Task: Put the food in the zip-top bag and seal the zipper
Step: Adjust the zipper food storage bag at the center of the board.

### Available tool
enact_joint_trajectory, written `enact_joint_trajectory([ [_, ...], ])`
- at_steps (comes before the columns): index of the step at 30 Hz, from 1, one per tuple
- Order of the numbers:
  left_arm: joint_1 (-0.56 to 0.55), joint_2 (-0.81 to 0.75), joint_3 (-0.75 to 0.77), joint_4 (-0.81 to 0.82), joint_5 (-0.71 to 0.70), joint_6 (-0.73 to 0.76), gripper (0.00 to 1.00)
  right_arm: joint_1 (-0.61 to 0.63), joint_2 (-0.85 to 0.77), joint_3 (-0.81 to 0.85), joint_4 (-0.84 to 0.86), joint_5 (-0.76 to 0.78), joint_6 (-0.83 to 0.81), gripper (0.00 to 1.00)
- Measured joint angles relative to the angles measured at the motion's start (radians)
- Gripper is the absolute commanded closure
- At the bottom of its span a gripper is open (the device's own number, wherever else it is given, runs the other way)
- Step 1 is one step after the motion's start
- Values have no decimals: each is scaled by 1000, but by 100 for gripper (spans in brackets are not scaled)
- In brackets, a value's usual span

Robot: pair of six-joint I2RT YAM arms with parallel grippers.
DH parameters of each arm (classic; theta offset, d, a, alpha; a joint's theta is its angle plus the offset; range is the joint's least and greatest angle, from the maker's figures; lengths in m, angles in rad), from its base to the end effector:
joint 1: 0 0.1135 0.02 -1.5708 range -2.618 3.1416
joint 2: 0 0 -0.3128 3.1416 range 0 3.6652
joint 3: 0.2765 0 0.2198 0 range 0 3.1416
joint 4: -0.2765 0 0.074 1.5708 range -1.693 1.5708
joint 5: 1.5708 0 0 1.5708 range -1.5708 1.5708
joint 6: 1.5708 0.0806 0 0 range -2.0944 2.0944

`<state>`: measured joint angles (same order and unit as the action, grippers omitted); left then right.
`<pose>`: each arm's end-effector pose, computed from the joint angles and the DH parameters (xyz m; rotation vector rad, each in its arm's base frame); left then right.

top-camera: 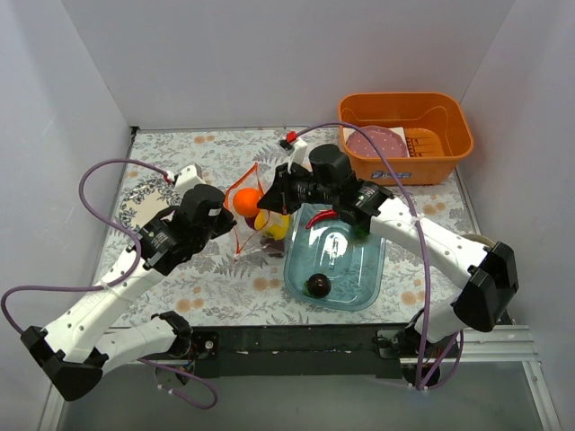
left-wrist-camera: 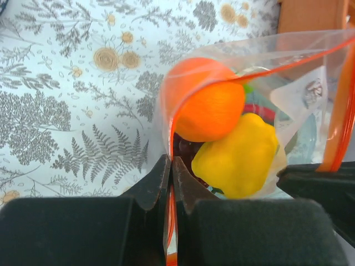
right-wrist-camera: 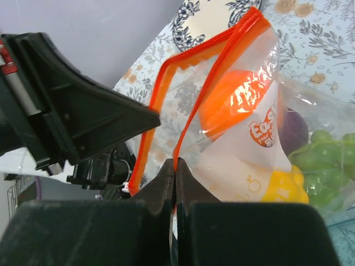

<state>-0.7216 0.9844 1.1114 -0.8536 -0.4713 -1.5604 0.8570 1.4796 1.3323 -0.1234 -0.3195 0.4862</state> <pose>0.1428 -0.0769 0.3635 -1.1566 1.9885 -0.7049 0.2130 0.2845 0.4131 -0.6090 1.9191 1.1975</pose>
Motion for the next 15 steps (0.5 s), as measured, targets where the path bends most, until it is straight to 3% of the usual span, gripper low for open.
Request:
enact_joint_trajectory([
  [4,0,-43,13,-3,-40,0,96,-10,25,37,-50,26,5,99],
  [7,0,-69,35,-24,-71,3,100,-18,39,21,-70,60,16,99],
  [15,0,-14,66,-68,-107,10,99,-19,152,63,-146,49,14,99],
])
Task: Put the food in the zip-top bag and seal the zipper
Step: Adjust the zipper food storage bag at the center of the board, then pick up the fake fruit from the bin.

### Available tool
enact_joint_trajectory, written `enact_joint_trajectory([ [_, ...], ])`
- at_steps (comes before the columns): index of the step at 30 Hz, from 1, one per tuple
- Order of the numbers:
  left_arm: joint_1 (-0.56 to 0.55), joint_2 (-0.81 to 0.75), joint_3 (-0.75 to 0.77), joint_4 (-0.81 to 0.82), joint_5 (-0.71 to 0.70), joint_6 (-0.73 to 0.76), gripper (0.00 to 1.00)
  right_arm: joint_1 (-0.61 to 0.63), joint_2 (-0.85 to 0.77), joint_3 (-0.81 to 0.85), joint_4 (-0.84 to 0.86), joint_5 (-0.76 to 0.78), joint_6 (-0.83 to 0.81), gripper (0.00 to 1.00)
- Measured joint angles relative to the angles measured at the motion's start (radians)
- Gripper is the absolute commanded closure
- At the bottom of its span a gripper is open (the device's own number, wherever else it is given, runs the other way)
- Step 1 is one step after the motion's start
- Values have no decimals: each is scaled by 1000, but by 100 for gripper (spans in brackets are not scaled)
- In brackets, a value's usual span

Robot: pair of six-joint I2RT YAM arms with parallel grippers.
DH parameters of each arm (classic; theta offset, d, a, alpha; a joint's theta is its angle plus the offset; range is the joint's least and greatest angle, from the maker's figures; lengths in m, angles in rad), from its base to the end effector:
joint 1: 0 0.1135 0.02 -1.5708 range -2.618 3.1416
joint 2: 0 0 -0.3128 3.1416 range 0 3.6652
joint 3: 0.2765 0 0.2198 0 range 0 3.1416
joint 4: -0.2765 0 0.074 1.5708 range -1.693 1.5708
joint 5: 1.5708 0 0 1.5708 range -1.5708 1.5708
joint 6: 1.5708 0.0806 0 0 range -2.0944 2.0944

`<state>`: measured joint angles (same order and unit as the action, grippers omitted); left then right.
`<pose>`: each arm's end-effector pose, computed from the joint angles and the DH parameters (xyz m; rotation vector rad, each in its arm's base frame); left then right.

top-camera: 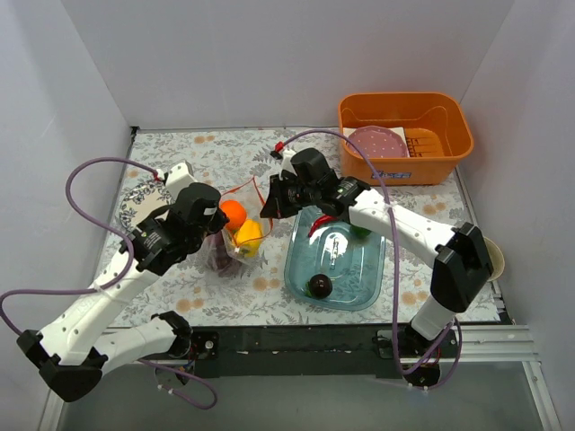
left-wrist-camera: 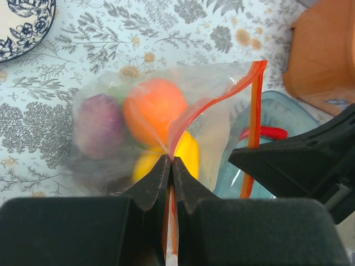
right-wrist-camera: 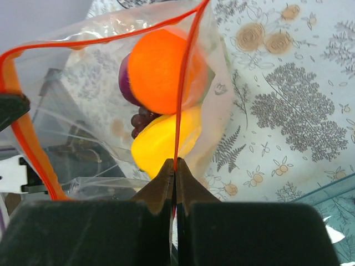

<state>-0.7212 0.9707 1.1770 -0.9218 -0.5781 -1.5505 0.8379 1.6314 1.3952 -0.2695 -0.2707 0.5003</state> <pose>0.1379 -0.0626 0.3809 -1.1611 1.8966 -0.6347 0.2457 0.3052 0.3611 -0.5537 2.1788 1.0585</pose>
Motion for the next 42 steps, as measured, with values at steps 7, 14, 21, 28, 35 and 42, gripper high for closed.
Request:
enact_joint_trajectory([
  [7,8,117,-19,-5,53,3,100,-7,71,-50,-5,9,26,95],
  [14,12,91,-40,58,129,25,100,-7,-8,-150,-8,84,58,50],
  [21,12,100,-58,91,164,34,100,-11,-152,-209,-16,224,67,33],
  [28,12,100,-68,108,181,41,100,-101,-378,-396,-38,379,99,25],
  [35,12,100,-85,140,217,44,100,-236,-383,-439,-140,476,61,22],
  [42,12,98,-90,153,236,48,100,-330,-317,-412,-178,501,-26,21],
])
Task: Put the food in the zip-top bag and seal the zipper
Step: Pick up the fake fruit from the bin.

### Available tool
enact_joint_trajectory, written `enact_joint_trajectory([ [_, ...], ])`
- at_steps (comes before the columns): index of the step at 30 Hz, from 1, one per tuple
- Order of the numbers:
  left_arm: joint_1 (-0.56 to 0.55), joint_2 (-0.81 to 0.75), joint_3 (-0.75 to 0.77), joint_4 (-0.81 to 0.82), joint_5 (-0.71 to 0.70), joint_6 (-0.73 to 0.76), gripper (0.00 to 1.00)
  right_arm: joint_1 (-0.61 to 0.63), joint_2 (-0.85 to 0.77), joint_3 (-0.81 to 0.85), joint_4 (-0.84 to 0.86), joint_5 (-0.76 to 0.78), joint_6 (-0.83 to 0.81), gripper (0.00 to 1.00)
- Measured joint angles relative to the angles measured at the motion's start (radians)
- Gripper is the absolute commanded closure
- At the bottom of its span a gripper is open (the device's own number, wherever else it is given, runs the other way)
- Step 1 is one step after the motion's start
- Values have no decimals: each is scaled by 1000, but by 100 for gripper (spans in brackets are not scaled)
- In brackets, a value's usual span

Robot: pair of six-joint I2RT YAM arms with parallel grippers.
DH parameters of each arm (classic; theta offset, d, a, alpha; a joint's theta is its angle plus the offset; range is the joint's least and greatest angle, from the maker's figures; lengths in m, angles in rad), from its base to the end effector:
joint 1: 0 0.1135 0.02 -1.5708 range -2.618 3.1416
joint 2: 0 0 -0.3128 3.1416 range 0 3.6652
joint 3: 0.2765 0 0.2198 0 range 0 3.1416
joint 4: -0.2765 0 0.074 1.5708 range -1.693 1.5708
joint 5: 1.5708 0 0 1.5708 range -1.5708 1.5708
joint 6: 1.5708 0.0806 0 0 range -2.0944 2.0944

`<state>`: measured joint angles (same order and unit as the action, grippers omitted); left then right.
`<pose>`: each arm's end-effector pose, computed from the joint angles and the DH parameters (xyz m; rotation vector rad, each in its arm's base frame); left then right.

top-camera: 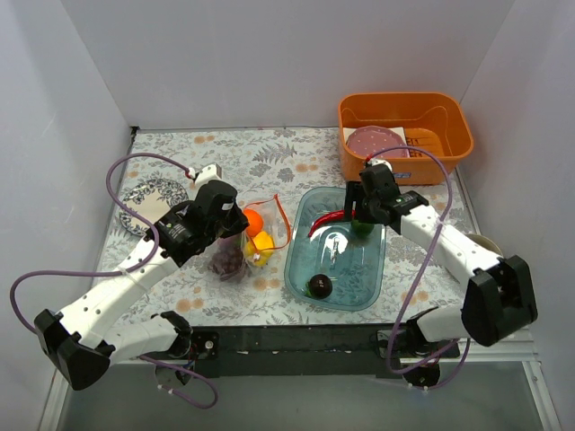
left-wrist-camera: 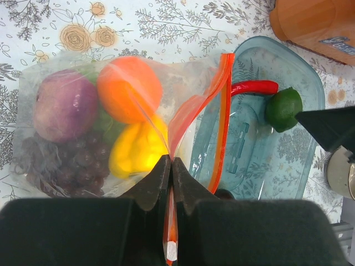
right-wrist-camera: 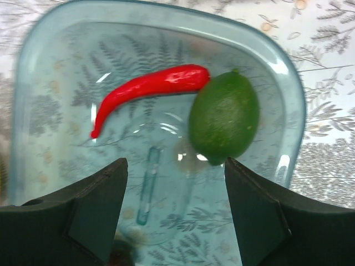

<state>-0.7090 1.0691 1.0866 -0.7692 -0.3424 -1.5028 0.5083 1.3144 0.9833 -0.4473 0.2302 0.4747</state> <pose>0.1614 -0.1028 0.3491 -1.0851 2.1267 -0.7393 0.2437 0.1147 0.2970 0.0736 2.3329 0.2226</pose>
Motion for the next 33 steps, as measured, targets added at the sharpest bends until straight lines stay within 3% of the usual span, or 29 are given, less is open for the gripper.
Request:
enact_joint_trajectory([
  [7,0,-5,-7,10,11,0,100,-37,170,42,-30,14,-68,19],
  [22,0,-20,-14,12,11,8,100,-38,325,141,-52,103,-112,20],
  [33,0,-39,-27,14,11,8,100,-38,349,141,-59,108,-111,26],
])
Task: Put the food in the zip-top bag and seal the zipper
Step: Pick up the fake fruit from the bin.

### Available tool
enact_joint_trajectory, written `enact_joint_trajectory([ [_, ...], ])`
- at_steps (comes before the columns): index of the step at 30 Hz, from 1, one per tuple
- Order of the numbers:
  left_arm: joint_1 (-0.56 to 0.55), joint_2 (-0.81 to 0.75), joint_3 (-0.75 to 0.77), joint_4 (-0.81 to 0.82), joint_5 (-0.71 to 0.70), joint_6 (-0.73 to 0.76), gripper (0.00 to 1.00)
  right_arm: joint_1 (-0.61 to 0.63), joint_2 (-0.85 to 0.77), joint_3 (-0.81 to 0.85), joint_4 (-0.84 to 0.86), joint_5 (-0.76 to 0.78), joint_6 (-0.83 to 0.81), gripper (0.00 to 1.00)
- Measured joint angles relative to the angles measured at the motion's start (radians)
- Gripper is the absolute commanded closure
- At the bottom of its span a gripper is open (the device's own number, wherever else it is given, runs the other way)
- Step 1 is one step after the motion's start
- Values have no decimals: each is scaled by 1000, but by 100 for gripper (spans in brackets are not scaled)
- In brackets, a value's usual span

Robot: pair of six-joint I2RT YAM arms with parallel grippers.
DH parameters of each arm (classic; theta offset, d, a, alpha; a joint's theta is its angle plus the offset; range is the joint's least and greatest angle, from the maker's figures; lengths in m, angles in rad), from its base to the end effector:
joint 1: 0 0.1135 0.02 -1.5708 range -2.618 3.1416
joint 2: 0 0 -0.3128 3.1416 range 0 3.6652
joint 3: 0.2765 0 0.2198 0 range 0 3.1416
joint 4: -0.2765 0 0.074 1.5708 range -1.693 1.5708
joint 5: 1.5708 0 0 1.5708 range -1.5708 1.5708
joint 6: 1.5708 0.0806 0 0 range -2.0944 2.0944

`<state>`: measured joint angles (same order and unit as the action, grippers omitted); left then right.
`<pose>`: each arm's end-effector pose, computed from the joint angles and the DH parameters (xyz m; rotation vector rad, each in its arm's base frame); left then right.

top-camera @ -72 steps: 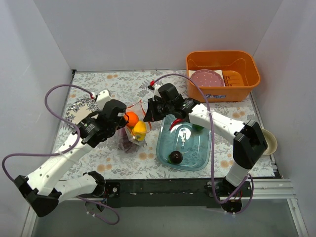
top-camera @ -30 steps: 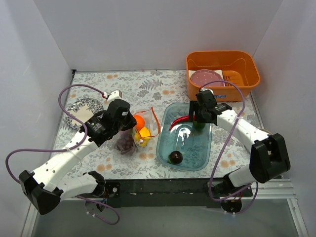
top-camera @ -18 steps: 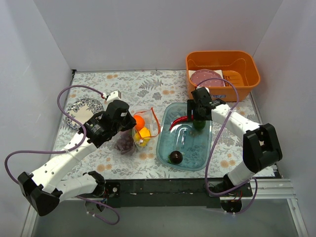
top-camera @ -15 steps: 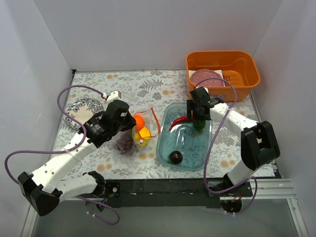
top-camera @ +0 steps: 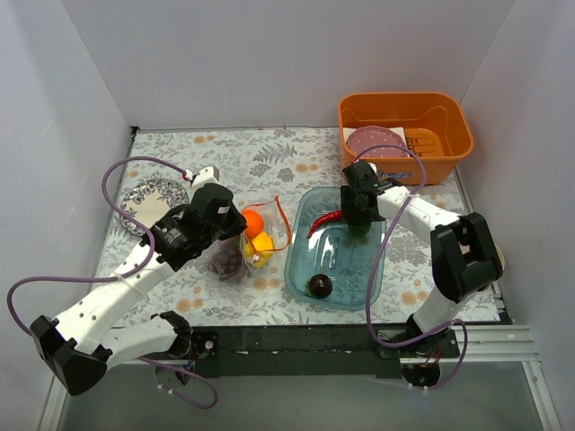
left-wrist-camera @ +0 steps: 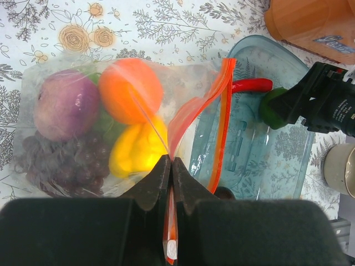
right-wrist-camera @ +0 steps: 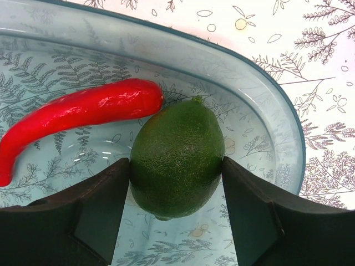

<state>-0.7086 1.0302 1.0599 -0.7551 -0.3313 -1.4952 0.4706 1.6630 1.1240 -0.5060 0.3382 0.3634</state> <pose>0.1545 -0.0979 0.3483 -1.0718 2.1187 -0.7712 0.3119 0.1287 0.2382 -0.0194 2.5292 -0.1190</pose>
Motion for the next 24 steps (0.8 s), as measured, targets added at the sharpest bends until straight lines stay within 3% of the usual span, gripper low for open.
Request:
enact_joint_trajectory([
  [16,0,0,-6,7,1,0,100,-4,-52,-91,59,-98,-1,22],
  [19,0,0,-6,8,2,0,100,-4,-52,-92,61,-106,-2,28],
  [24,0,0,-6,7,3,0,100,-4,-52,-92,62,-122,-16,55],
])
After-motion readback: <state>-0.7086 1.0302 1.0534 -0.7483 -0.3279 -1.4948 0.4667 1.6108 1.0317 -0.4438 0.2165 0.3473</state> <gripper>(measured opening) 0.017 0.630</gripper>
